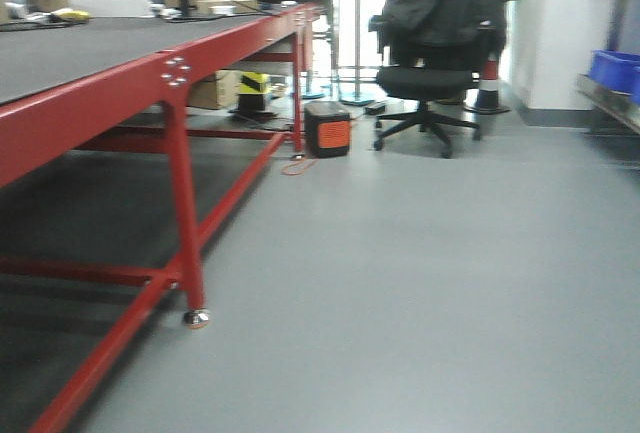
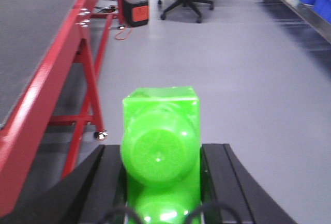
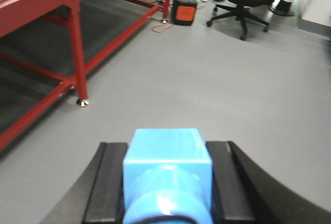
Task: Grab block from conveyor and place in blue bin
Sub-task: 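Drive away from the conveyor holding both blocks, then drive toward the shelf rack of blue bins holding both blocks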
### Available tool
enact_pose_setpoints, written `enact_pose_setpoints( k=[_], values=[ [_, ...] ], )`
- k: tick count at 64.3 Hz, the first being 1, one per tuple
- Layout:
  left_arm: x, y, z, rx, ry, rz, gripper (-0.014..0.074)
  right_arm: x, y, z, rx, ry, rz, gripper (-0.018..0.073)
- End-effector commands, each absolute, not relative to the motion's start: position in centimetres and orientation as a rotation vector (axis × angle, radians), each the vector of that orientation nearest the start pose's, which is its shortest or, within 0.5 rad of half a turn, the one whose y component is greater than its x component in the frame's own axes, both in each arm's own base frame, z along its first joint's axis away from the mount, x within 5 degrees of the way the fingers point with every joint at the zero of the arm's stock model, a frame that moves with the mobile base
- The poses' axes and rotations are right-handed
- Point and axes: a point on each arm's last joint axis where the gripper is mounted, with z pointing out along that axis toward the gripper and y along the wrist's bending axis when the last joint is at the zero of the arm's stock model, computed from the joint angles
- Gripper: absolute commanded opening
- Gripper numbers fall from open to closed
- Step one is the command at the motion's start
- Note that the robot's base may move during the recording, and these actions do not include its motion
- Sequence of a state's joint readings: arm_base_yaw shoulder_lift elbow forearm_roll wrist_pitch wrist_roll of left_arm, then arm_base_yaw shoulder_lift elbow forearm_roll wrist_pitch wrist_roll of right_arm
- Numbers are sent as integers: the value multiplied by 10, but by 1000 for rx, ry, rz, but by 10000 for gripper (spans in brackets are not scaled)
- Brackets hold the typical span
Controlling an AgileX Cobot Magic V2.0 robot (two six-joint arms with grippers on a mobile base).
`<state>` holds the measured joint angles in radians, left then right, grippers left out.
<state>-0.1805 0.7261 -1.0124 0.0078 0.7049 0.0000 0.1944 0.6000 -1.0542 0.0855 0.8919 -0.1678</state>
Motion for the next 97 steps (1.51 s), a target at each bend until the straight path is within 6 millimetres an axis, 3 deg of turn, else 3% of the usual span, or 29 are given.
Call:
enact_pose_setpoints(
  k=[1,97],
  values=[
    [123,-23,426,172,1866,-126,-111,74,20,436,-339,1858,109,-153],
    [122,-23,426,172,1864,-127,-111,74,20,436,-339,1858,111,-153]
  ],
)
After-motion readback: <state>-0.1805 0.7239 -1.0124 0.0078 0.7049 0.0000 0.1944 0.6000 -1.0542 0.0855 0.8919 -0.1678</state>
